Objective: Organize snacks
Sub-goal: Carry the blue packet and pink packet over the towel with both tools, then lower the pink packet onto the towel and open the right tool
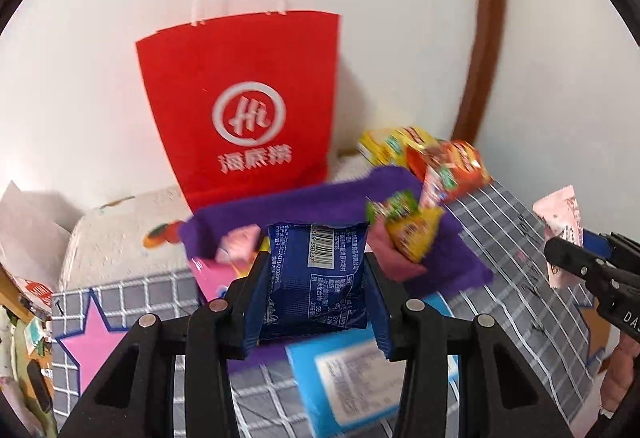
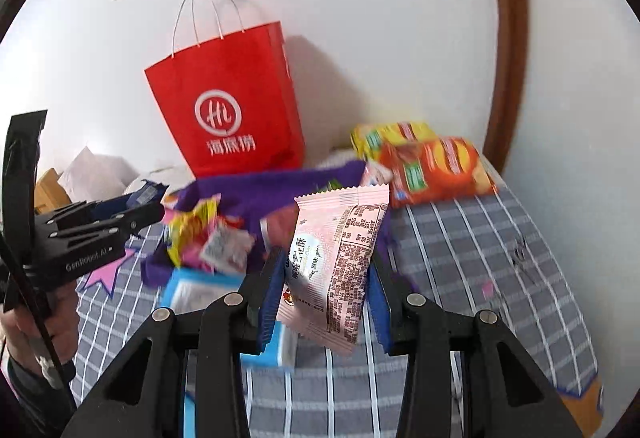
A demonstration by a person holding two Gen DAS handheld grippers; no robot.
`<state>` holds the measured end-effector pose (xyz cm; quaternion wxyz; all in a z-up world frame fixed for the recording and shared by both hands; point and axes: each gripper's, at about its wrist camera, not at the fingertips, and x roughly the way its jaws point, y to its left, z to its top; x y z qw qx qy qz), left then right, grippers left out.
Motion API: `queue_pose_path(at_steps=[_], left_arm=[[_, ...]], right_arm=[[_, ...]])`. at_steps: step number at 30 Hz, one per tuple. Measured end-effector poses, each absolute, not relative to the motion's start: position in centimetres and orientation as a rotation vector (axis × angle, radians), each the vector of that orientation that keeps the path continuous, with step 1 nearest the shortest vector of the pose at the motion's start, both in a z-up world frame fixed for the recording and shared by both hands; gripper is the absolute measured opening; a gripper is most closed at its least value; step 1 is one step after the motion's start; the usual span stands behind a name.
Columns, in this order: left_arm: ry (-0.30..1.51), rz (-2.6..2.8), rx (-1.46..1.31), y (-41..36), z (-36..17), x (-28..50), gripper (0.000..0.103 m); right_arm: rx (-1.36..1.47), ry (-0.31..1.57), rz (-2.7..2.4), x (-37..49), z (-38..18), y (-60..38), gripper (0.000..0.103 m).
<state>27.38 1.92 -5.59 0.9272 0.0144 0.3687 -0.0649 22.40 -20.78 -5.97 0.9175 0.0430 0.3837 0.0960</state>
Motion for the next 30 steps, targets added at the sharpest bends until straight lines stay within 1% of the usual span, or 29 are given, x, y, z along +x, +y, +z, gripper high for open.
queue_pose_path(at_steps=[5, 12, 15, 19, 23, 28, 30], left_arm=[[0.724, -0.086, -0.007, 3.3, -5.3, 29.4, 0.042], [0.678, -0.010, -0.022, 4.6, -4.5, 31.7, 0.042], [0.678, 0.007, -0.070, 6.0, -4.7, 32.5, 0.042], [0.703, 0.026, -0.073, 7.4, -5.1, 33.0, 0.042], [0.715, 0.033, -0.113, 9.0, -5.0, 33.2, 0.042], [0.739, 0.013, -0.156, 9.7, -5.5, 33.4, 0.042], [0.754, 0.011, -0.152, 9.6, -5.8, 33.6, 0.042]], right_arm=[[0.040, 0.762, 0.234, 26.1, -5.1, -18.7, 0.039], [0.054, 0.802, 0.266, 31.3, -5.9, -16.4, 0.039], [0.117, 0.815, 0.314, 33.3, -5.5, -15.6, 0.039], [0.100, 0.802, 0.336, 35.0, -5.3, -13.8, 0.039], [0.091, 0.823, 0.354, 35.9, -7.0, -13.2, 0.039], [0.074, 0.983, 0.316, 38.0, -10.8, -13.2, 0.040], [0.093, 1.017, 0.329, 38.3, -11.7, -13.4, 0.040]])
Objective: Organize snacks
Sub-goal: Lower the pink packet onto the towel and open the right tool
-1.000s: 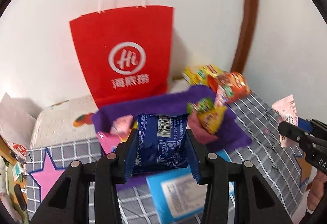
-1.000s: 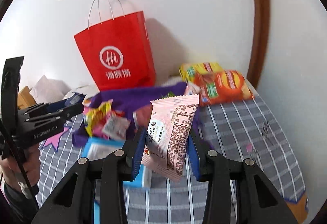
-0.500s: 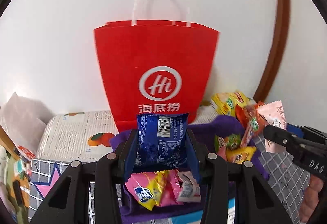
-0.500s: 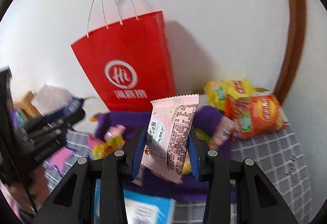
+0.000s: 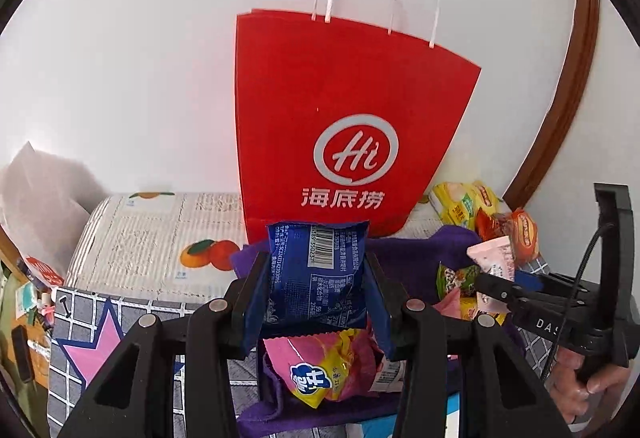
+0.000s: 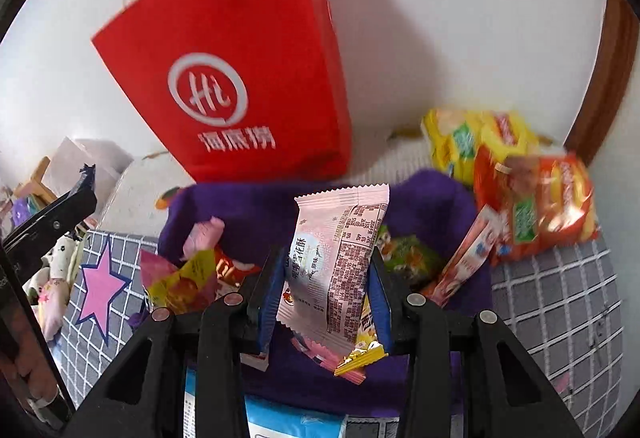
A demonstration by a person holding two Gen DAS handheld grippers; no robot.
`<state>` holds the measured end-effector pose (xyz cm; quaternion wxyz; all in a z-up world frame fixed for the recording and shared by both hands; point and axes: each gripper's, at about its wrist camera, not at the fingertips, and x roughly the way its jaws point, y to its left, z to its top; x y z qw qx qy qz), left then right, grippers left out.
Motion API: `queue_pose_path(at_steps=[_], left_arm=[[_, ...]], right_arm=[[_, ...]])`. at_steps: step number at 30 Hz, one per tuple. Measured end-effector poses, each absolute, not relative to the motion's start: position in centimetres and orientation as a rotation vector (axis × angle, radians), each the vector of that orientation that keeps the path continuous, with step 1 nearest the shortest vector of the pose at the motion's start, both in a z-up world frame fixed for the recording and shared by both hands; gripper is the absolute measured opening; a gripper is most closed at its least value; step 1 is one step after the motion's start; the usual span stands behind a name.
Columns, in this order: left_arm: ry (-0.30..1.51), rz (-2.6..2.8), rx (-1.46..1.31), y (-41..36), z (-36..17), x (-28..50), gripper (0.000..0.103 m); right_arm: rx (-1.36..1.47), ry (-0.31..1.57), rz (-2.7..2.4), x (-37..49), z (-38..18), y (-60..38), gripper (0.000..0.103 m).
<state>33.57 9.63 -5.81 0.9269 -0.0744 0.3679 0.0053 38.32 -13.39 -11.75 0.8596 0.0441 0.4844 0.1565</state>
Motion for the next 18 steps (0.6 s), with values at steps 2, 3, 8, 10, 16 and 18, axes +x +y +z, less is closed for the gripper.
queue_pose_path(at_steps=[2, 3, 8, 10, 16, 18], left_arm=[[0.762, 0.007, -0.159, 9.6, -6.0, 33.7, 0.042], [0.766, 0.003, -0.160, 9.5, -6.1, 33.8, 0.042], [0.777, -0.004, -0.146, 9.0, -6.3, 33.7, 0.042], [0.783, -0.011, -0.143, 8.7, -6.3, 33.7, 0.042], [0.801, -0.025, -0.141, 8.4, -6.5, 33.7, 0.042], [0.817, -0.045, -0.151, 8.3, -6.7, 33.8, 0.042]], right_arm=[[0.100, 1.043, 0.345, 38.5, -12.5, -13.4, 0.040], [0.096, 1.048, 0.344, 38.5, -12.7, -13.3, 0.040], [0.065, 1.079, 0.321, 38.9, -13.7, -13.0, 0.040], [0.056, 1.101, 0.316, 39.1, -14.3, -12.7, 0.040], [-0.014, 1.125, 0.234, 39.7, -15.8, -12.1, 0.040], [-0.035, 1.132, 0.199, 39.9, -16.2, -12.3, 0.040]])
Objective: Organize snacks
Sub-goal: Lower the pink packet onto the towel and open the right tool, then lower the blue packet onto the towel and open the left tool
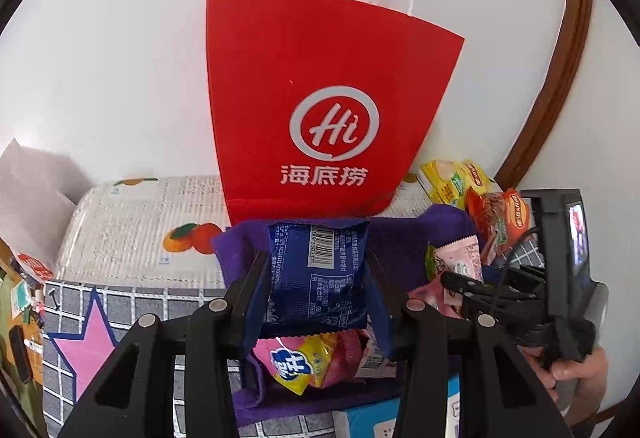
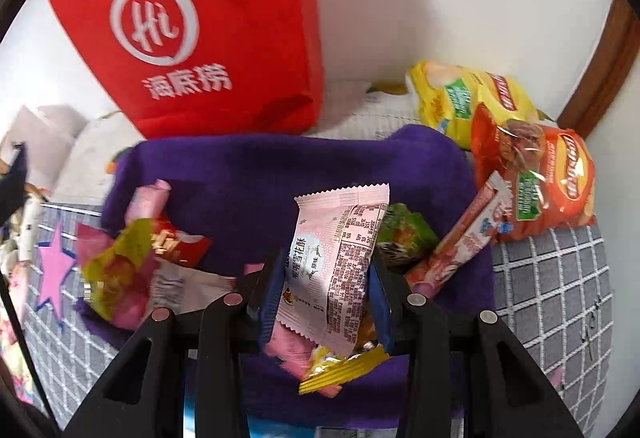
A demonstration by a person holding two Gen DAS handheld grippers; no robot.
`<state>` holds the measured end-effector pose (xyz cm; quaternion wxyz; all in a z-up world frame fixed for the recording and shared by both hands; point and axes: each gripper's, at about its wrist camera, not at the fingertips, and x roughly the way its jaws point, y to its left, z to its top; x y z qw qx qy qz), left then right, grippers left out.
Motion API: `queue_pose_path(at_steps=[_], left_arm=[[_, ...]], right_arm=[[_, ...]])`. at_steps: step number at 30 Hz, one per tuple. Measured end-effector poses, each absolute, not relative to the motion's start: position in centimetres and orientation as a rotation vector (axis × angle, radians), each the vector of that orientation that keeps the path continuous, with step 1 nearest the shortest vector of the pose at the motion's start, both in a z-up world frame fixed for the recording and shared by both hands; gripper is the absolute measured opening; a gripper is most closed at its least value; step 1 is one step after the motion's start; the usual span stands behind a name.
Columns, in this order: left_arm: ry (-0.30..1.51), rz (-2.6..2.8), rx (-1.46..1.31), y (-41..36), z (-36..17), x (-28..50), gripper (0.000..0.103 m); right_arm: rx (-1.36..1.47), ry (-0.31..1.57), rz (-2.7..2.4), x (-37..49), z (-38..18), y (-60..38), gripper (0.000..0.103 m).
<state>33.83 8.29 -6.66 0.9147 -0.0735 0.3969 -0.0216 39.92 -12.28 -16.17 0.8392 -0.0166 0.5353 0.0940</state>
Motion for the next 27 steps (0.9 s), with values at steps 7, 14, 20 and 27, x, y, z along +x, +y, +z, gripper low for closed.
queue_pose_path(at_steps=[7, 14, 20, 27], left_arm=[[0.863, -0.077, -0.164, 7.7, -7.5, 34.3, 0.042], [0.924, -0.117, -0.170, 6.9, -8.8, 34.9, 0.042], [0.997, -0.176, -0.210, 6.2, -10.4, 35.6, 0.042], [1.065, -0.202, -0.243, 5.7, -12.1, 36.3, 0.042]], right_arm=[[-0.016, 1.150, 0.199, 40.1, -16.1, -13.0, 0.043], [-0.023, 1.138, 0.207, 39.6, -15.2, -12.8, 0.050], [-0.043, 1.095, 0.202, 39.0, -13.7, -13.0, 0.050], [-0.033, 1.026, 0.181, 38.2, -11.3, -14.2, 0.050]])
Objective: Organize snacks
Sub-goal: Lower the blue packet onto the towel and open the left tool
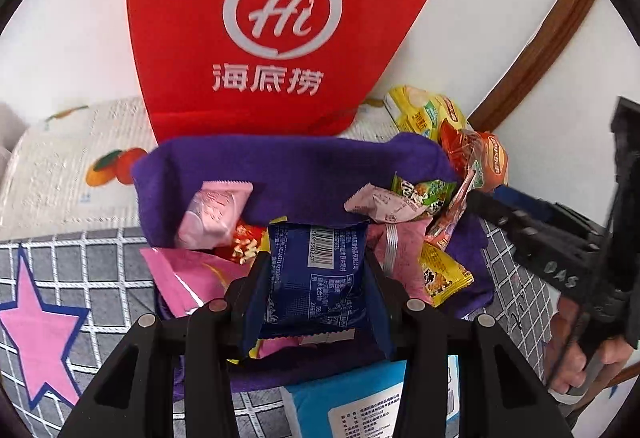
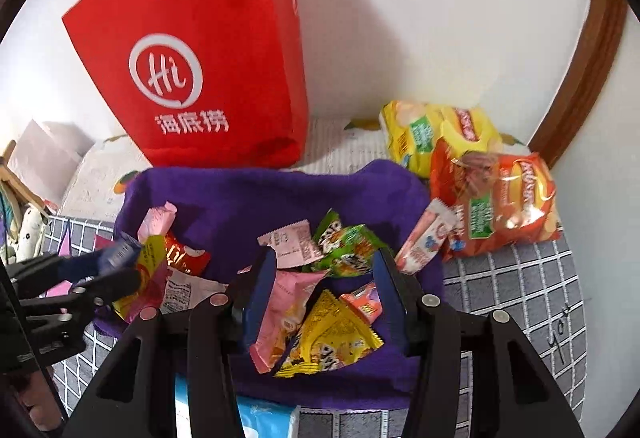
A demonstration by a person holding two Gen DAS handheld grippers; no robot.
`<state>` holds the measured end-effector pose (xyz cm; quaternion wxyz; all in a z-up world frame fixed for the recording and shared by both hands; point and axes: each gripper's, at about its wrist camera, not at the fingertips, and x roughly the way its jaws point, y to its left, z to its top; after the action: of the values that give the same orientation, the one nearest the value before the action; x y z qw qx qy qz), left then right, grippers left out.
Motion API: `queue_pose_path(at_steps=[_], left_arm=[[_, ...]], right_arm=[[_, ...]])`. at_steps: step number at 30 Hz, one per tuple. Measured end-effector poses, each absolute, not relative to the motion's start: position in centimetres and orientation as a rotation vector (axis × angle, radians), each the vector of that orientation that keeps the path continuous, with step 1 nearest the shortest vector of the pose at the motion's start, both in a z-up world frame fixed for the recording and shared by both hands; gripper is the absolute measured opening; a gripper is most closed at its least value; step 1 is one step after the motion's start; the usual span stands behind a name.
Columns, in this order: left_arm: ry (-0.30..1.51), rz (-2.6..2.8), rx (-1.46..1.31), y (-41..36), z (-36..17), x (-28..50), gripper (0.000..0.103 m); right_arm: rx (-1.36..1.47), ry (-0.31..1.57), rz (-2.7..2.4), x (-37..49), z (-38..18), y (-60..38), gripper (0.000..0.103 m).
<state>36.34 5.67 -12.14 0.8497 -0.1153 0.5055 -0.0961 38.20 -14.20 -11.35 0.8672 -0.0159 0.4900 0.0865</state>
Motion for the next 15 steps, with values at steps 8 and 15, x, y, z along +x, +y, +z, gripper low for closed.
queue_pose_path(at_steps=[8, 15], left_arm=[[1.093, -0.225, -0.319, 5.5, -13.4, 36.9, 0.043], [1.105, -0.209, -0.327, 5.5, -13.7, 37.1, 0.044]], right_arm=[[-0.018, 0.988, 0.176, 37.8, -10.1, -15.1, 0.051], [-0.029, 0.987, 0.177, 37.8, -10.1, -15.0, 0.051]])
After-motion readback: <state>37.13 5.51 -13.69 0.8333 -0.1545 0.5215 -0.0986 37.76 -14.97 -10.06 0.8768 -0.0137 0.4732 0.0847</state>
